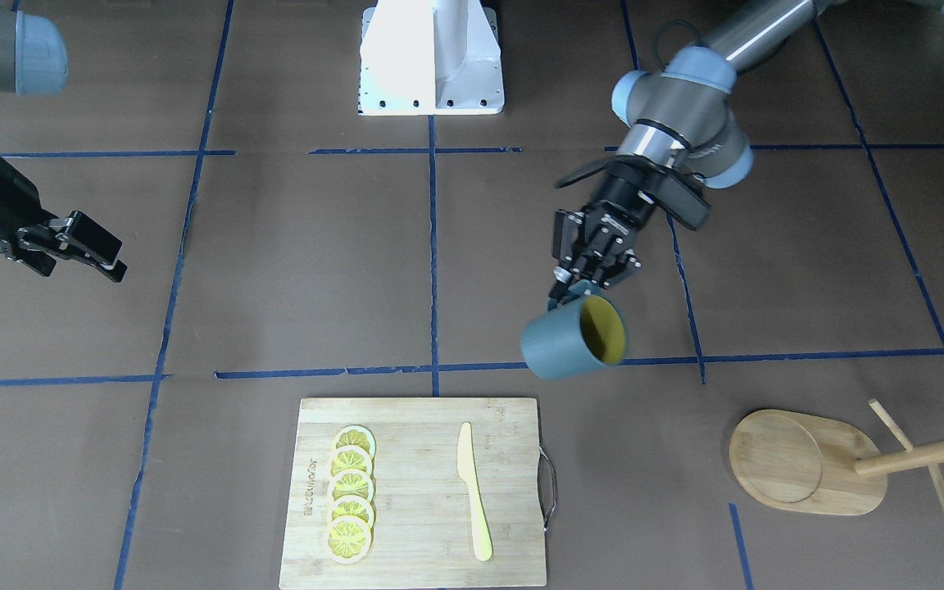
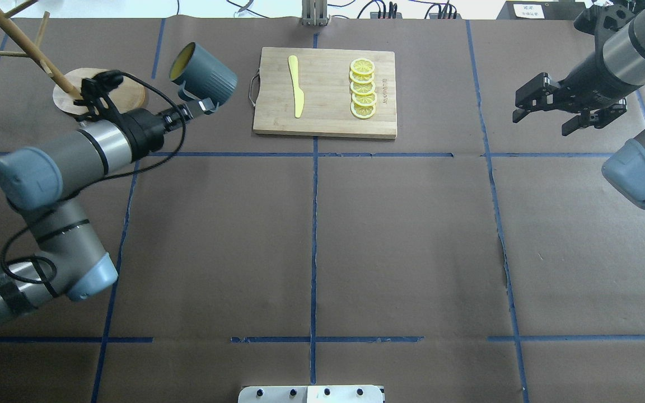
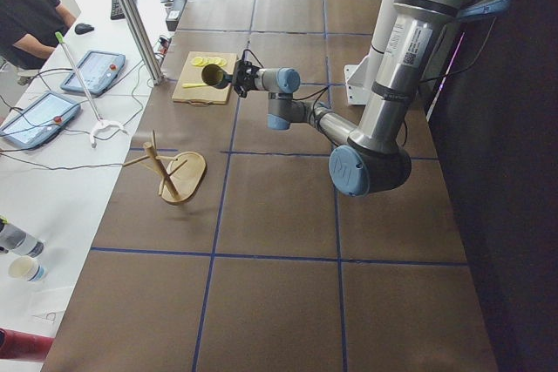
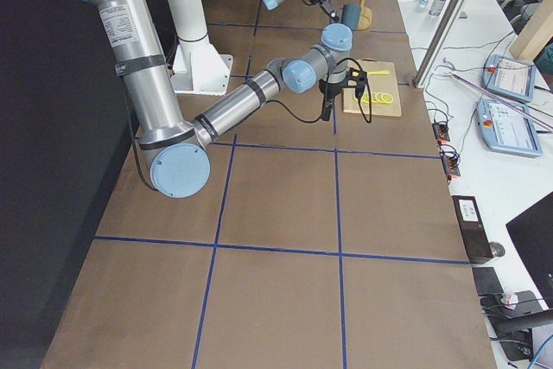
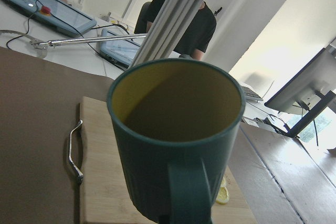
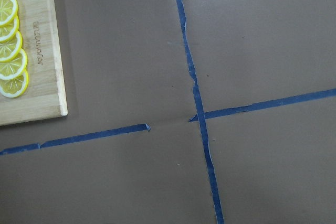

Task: Hang cup on storage rack
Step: 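Lift the teal mug with the left gripper toward the wooden rack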

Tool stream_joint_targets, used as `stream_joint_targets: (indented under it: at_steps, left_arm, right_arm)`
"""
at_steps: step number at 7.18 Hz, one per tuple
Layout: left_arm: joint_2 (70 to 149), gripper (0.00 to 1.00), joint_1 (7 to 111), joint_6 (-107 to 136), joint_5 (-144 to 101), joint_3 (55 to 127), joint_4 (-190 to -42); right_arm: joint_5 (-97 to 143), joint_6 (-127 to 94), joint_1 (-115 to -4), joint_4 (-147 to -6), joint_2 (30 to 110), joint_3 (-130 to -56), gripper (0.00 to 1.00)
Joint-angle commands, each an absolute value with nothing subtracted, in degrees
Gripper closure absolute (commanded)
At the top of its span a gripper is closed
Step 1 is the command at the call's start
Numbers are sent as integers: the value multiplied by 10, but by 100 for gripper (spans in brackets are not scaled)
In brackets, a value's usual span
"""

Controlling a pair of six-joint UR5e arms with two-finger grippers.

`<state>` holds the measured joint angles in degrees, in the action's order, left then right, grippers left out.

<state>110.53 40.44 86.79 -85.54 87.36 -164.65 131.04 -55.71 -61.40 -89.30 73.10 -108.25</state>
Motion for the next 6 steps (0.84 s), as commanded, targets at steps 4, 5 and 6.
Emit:
stream_joint_targets:
  at_steps: [4,5,6]
  left_arm:
    - [1107,100,562,1315,-1005,767,-1785]
    - [1109,100,585,1395,-1005,755,-1816]
    - [1110,100,596,1446,-989,754,-1835]
  right_arm:
    - [1305,-559,-613,-892,732,-1081,1]
    - [1300,-559,-613,-892,732,-1082,1]
    - [1300,-559,-613,-892,732,-1082,1]
